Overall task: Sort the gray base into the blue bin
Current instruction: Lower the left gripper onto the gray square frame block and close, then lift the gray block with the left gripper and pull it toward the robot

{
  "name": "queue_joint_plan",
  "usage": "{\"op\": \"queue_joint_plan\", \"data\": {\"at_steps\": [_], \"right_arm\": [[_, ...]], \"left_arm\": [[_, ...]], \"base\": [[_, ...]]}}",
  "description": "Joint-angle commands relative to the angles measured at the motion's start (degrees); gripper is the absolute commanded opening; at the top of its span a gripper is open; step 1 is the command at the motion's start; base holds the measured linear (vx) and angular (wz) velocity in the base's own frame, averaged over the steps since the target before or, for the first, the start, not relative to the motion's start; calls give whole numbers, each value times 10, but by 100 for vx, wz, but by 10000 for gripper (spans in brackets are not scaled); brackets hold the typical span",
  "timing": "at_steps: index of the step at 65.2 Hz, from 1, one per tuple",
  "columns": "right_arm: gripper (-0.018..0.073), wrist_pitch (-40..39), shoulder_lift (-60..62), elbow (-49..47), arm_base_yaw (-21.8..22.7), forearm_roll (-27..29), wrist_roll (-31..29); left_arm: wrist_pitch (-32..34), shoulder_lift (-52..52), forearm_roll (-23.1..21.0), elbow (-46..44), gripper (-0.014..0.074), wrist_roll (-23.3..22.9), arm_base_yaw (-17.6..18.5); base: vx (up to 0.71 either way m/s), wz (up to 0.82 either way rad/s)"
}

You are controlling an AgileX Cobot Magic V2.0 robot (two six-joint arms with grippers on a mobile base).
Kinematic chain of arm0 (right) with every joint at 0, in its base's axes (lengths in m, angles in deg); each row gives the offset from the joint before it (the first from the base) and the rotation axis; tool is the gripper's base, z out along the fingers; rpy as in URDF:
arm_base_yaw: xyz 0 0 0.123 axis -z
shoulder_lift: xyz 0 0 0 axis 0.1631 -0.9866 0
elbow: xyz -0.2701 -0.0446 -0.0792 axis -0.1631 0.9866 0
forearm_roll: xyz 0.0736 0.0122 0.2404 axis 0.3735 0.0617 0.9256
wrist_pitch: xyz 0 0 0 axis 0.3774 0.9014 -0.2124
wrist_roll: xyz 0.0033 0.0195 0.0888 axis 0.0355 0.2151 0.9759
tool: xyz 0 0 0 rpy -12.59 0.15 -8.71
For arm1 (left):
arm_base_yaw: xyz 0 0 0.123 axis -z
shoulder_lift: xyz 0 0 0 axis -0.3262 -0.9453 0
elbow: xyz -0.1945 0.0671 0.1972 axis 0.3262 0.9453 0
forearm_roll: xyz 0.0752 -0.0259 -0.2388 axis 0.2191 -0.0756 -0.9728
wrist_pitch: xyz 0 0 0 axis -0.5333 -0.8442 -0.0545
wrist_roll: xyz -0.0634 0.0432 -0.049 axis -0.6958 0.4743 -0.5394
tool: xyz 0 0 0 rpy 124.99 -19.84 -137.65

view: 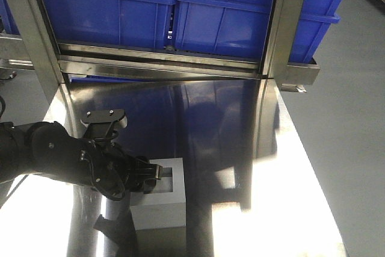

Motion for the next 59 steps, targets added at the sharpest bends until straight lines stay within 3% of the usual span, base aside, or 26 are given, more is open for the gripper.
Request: {"op": "queue_joint_plan", "data": {"at_steps": [1,7,18,34,59], "right_arm": [[-9,-43,7,8,3,-4,-3],[-9,-43,7,8,3,-4,-3],[-9,-43,7,8,3,-4,-3],[-9,-43,7,8,3,-4,-3],[-9,-43,7,8,3,-4,-3]], "left_arm": [[6,11,7,-11,349,-4,4],[0,11,8,-11,250,-4,4],[-3,11,10,-11,-8,-3,4],[10,41,20,-11,-6,-2,4],[53,214,83,22,-6,-3,4]], "base": [[0,0],[0,0],[0,0],[0,0],[0,0]]}}
